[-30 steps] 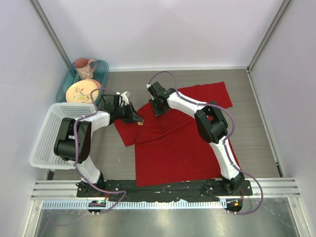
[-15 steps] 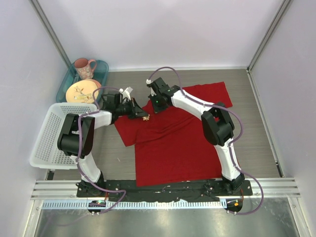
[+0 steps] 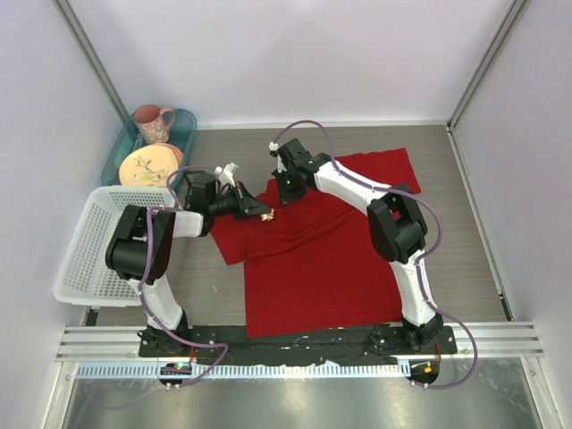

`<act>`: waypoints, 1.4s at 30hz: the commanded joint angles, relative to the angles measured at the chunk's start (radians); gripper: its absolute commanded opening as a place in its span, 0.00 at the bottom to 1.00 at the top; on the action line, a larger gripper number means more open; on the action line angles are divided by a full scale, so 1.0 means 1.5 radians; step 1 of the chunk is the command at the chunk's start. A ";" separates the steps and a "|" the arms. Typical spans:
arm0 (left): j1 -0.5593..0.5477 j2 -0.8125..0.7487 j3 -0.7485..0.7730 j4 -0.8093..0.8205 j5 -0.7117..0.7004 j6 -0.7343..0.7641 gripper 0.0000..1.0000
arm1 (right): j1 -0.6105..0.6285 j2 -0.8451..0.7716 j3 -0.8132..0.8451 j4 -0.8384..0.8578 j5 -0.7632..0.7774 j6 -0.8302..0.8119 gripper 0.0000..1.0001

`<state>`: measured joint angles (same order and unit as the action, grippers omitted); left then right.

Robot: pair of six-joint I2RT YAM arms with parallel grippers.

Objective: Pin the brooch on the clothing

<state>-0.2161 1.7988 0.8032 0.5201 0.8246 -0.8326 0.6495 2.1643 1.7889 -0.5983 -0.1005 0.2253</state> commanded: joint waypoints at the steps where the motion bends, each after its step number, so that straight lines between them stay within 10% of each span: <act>1: 0.000 0.004 -0.025 0.135 0.021 -0.036 0.00 | -0.028 -0.055 -0.021 0.032 -0.067 0.026 0.01; 42: 0.015 0.074 -0.026 0.236 0.024 -0.110 0.00 | -0.049 -0.095 -0.082 0.097 -0.147 0.065 0.01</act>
<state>-0.1978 1.9095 0.7380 0.8188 0.8379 -0.9928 0.5793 2.0991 1.6566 -0.4858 -0.2989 0.3134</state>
